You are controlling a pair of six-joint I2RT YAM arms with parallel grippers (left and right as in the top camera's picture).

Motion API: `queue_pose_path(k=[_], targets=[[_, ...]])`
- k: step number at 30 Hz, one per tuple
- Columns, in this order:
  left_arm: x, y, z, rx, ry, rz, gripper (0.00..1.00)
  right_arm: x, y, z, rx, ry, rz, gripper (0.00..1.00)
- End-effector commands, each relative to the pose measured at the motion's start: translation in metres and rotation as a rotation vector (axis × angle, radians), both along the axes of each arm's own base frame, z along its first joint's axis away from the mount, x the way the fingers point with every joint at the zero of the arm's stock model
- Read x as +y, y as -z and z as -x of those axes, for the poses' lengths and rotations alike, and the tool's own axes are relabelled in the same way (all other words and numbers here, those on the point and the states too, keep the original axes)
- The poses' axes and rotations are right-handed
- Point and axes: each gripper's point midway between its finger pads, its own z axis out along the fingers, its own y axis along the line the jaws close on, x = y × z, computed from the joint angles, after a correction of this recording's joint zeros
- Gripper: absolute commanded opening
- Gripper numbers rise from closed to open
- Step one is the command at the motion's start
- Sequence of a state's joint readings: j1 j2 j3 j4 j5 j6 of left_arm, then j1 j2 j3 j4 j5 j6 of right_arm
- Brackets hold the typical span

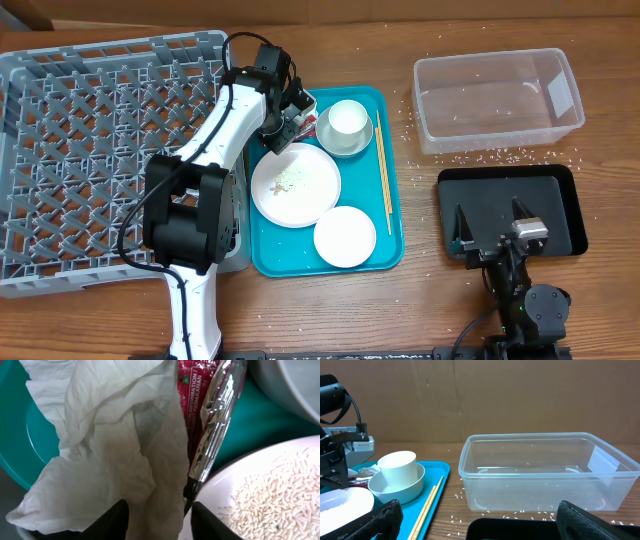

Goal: Sort waste into correct bins and load items into the dishwasher
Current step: 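Grasp the tissue and red wrapper with the left gripper, lift, then carry the tissue and wrapper right and drop into the clear bin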

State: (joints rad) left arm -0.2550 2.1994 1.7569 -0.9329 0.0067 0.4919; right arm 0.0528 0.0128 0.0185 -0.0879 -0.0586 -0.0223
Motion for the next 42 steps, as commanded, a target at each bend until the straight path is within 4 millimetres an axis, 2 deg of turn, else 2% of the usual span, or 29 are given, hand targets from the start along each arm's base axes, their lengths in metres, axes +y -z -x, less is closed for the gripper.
queue_pose_path(k=[1,4,6,10,16,23,28,32,36,39,42], targets=[[-0.005,-0.005,-0.007,-0.02,0.002,0.014,0.35,-0.003,0.001,0.0,-0.007,0.017,0.001,1.0],[-0.004,-0.005,-0.007,-0.02,0.0,0.014,0.27,-0.003,0.001,0.0,-0.006,0.017,0.001,1.0],[-0.004,-0.005,-0.008,-0.022,0.0,0.015,0.17,-0.003,0.001,0.0,-0.007,0.017,0.001,1.0],[-0.005,-0.008,-0.011,-0.035,-0.053,0.03,0.04,-0.003,0.001,0.0,-0.006,0.017,0.001,1.0],[-0.008,-0.025,-0.017,-0.053,-0.134,0.064,0.04,-0.003,0.001,0.0,-0.006,0.017,0.001,1.0],[-0.012,-0.091,-0.037,-0.122,-0.289,0.137,0.04,-0.003,0.001,0.0,-0.007,0.017,0.001,1.0],[-0.007,-0.143,-0.054,-0.204,-0.437,0.221,0.04,-0.003,0.001,0.0,-0.007,0.017,0.001,1.0],[-0.01,-0.179,-0.058,-0.206,-0.471,0.367,0.04,-0.003,0.001,0.0,-0.007,0.017,0.001,1.0],[-0.004,-0.204,-0.06,-0.179,-0.496,0.517,0.04,-0.003,0.001,0.0,-0.007,0.017,0.001,1.0],[0.018,-0.213,-0.064,-0.153,-0.56,0.608,0.04,-0.003,0.001,0.0,-0.007,0.017,0.001,1.0],[0.022,-0.223,-0.064,-0.121,-0.545,0.716,0.04,-0.003,0.001,0.0,-0.007,0.017,0.001,1.0]])
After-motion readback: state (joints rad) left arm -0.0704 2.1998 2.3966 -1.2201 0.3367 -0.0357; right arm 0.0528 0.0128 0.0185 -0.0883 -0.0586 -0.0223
